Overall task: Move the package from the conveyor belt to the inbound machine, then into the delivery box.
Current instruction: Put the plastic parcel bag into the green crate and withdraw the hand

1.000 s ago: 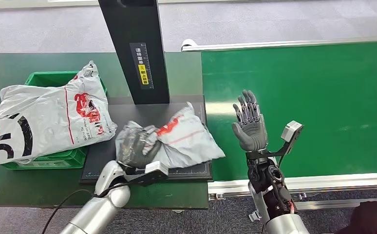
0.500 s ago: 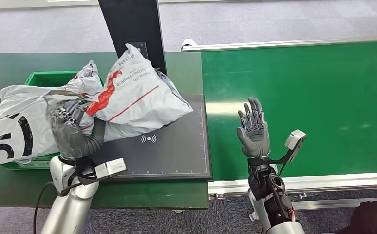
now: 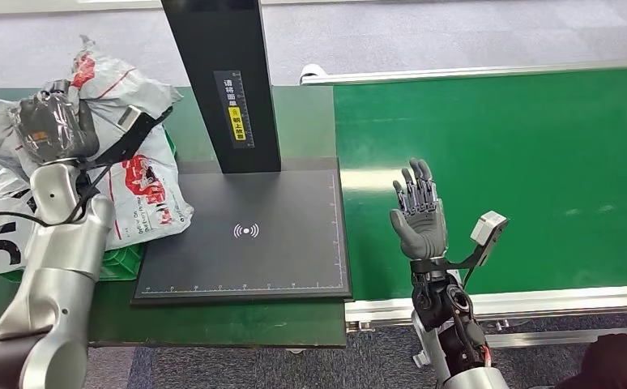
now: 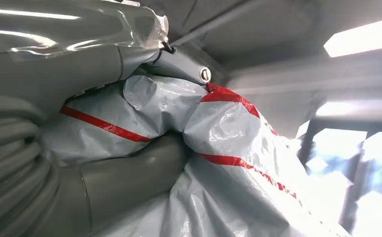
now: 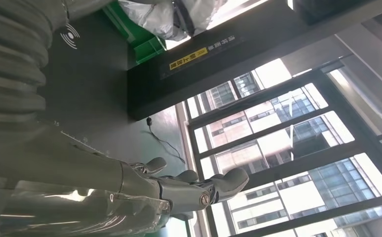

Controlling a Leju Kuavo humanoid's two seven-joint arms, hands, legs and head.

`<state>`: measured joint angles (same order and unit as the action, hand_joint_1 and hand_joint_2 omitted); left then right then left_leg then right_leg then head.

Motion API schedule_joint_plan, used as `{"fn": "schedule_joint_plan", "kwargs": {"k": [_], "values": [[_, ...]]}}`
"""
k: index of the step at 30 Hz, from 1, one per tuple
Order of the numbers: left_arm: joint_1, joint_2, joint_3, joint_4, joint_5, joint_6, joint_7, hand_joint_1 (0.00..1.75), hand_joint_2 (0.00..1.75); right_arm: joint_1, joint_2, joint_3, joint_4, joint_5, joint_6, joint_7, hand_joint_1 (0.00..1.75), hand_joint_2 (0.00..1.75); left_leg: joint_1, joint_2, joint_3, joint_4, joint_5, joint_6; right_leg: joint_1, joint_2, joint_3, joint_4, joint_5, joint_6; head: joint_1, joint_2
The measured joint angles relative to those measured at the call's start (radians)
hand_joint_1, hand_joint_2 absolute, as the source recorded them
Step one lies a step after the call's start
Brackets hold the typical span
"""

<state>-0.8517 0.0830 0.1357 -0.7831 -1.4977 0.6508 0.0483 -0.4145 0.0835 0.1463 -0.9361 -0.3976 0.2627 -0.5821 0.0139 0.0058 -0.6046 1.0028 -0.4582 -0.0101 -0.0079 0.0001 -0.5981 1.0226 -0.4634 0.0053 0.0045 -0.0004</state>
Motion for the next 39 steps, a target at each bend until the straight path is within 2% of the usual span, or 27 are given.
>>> {"fn": "schedule_joint_plan", "kwargs": {"k": [5,8,10,12,14,16,20,24,26,29,30,31,34,39], "values": [[-0.074,0.055,0.002,0.234,-0.001,-0.08,0.123,1.75,1.75,-0.016,0.002,0.001,0.003,0.007,-0.001,-0.001,0.0,1.75,0.0,0.0,-0.001,0.0,0.0,0.0,0.0,0.0,0.0,0.0,0.0,0.0,0.0,0.0],[-0.086,0.067,0.002,0.31,-0.004,-0.126,0.149,1.75,1.75,-0.02,0.003,0.001,0.004,0.011,-0.002,-0.001,0.0,1.75,0.0,-0.001,-0.001,0.0,0.0,0.0,0.0,0.0,0.0,-0.001,0.0,0.0,0.0,0.0],[-0.098,0.068,0.002,0.346,0.001,-0.2,0.157,1.7,1.75,-0.021,0.003,0.001,0.005,0.015,-0.006,-0.002,0.0,1.75,0.0,-0.001,0.0,0.0,0.0,0.0,-0.001,0.0,0.0,-0.001,0.0,0.0,0.0,0.0],[-0.107,0.065,0.004,0.371,0.025,-0.266,0.15,0.83,1.75,-0.022,0.002,0.0,0.005,0.02,-0.009,-0.002,0.0,1.75,0.0,-0.002,0.0,0.0,0.0,0.0,-0.001,0.0,0.0,-0.001,0.0,0.0,0.0,0.0],[-0.11,0.057,0.014,0.385,0.066,-0.26,0.122,0.0,1.75,-0.022,0.001,-0.004,0.005,0.025,-0.009,-0.001,0.0,1.75,0.0,-0.002,0.0,0.0,0.0,0.0,-0.001,0.0,0.001,-0.001,0.0,0.0,0.0,0.0],[-0.109,0.046,0.031,0.392,0.12,-0.191,0.066,0.0,1.75,-0.021,0.001,-0.009,0.004,0.028,-0.009,0.0,0.0,1.75,0.0,-0.002,0.0,0.0,0.0,0.0,-0.001,0.0,0.001,-0.001,0.0,0.0,0.0,0.0],[-0.108,0.026,0.078,0.394,0.272,-0.011,-0.129,0.0,1.75,-0.015,0.0,-0.017,-0.002,0.03,-0.01,0.009,0.0,1.75,0.0,-0.001,0.0,0.0,0.0,0.0,-0.001,0.0,0.001,-0.001,0.0,0.0,0.0,0.0],[-0.099,0.009,0.115,0.37,0.323,0.01,-0.228,0.0,1.75,-0.013,0.0,-0.018,-0.006,0.028,-0.014,0.021,0.0,1.75,0.0,-0.001,0.0,0.0,0.0,0.0,-0.001,0.0,0.0,-0.001,0.0,0.0,0.0,0.0],[-0.066,-0.02,0.164,0.271,0.335,0.012,-0.383,0.0,1.75,-0.014,0.0,-0.019,-0.004,0.013,-0.022,0.042,0.0,1.75,0.0,-0.001,0.0,0.0,0.0,0.0,-0.001,0.0,0.0,-0.001,0.0,0.0,0.0,0.0],[-0.002,-0.087,0.288,0.028,0.386,0.013,-0.697,0.0,1.75,-0.019,0.002,-0.019,0.005,-0.028,-0.032,0.071,0.0,1.75,-0.001,0.001,-0.001,0.0,-0.001,0.0,-0.001,0.001,-0.001,-0.001,0.0,0.0,0.0,0.0],[0.017,-0.105,0.319,-0.044,0.422,0.013,-0.75,0.0,1.75,-0.022,0.004,-0.019,0.011,-0.039,-0.034,0.076,0.0,1.75,-0.001,0.002,0.0,0.0,-0.001,0.0,-0.001,0.002,-0.001,-0.001,0.0,0.0,0.0,0.0],[0.037,-0.12,0.34,-0.111,0.464,0.013,-0.773,0.0,1.75,-0.026,0.005,-0.019,0.018,-0.049,-0.037,0.084,0.0,1.75,-0.001,0.003,0.0,0.0,-0.002,-0.001,-0.001,0.003,-0.001,-0.001,0.0,0.0,0.0,0.0],[0.098,-0.152,0.363,-0.293,0.565,0.013,-0.758,0.0,1.75,-0.039,0.003,-0.018,0.045,-0.073,-0.043,0.118,0.0,1.75,0.0,0.003,0.0,0.0,-0.002,-0.001,-0.001,0.003,-0.001,-0.001,-0.001,0.001,0.0,0.0],[0.179,-0.193,0.37,-0.523,0.711,0.012,-0.753,0.0,1.75,-0.051,-0.011,0.006,0.086,-0.095,0.034,0.136,0.0,1.75,0.0,0.001,0.0,0.0,-0.002,-0.001,-0.001,0.003,0.0,-0.001,-0.001,0.001,0.0,0.0]]}}
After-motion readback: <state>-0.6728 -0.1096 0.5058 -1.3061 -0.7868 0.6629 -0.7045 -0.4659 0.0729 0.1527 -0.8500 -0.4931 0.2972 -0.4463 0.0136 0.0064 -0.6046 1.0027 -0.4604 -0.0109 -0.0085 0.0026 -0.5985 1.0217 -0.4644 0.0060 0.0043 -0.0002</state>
